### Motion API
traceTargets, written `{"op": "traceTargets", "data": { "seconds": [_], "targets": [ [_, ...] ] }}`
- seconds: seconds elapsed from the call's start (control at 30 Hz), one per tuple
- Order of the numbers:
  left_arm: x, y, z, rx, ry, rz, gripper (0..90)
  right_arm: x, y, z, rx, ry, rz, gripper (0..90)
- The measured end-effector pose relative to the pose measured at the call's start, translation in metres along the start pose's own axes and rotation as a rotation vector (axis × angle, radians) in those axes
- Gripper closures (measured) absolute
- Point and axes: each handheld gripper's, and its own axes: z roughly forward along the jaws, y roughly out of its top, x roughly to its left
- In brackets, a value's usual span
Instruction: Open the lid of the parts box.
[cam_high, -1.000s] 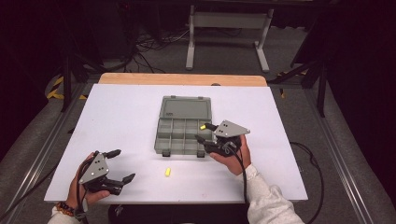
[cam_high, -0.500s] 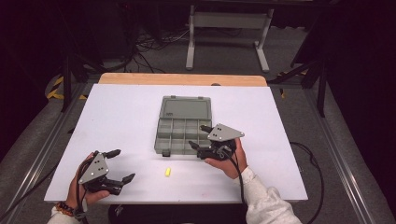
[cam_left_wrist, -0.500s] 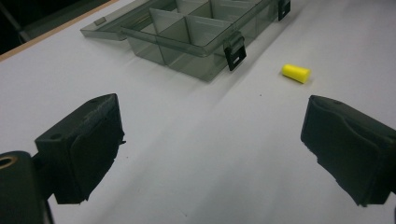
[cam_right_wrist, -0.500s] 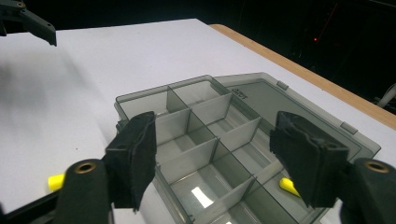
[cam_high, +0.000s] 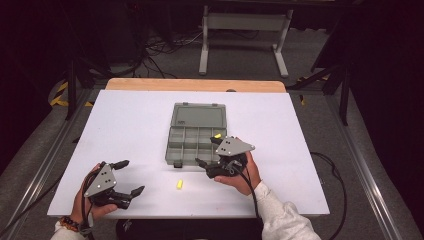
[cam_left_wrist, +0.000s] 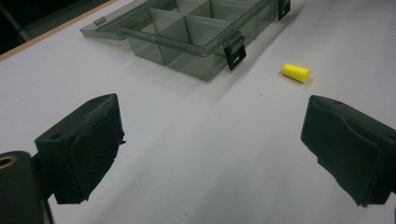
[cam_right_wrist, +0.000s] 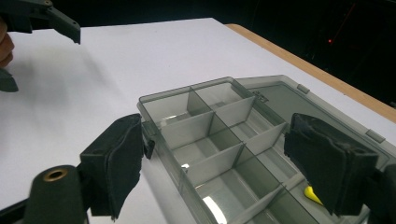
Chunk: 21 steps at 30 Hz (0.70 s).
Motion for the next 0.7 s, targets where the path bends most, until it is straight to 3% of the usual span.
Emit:
{"op": "traceTargets", "data": {
  "seconds": [0.7],
  "targets": [
    [0.000, 0.000, 0.000, 0.001, 0.000, 0.001, 6.6, 0.022, 0.003, 0.008, 0.016, 0.069, -0.035, 16.2]
  ]
}}
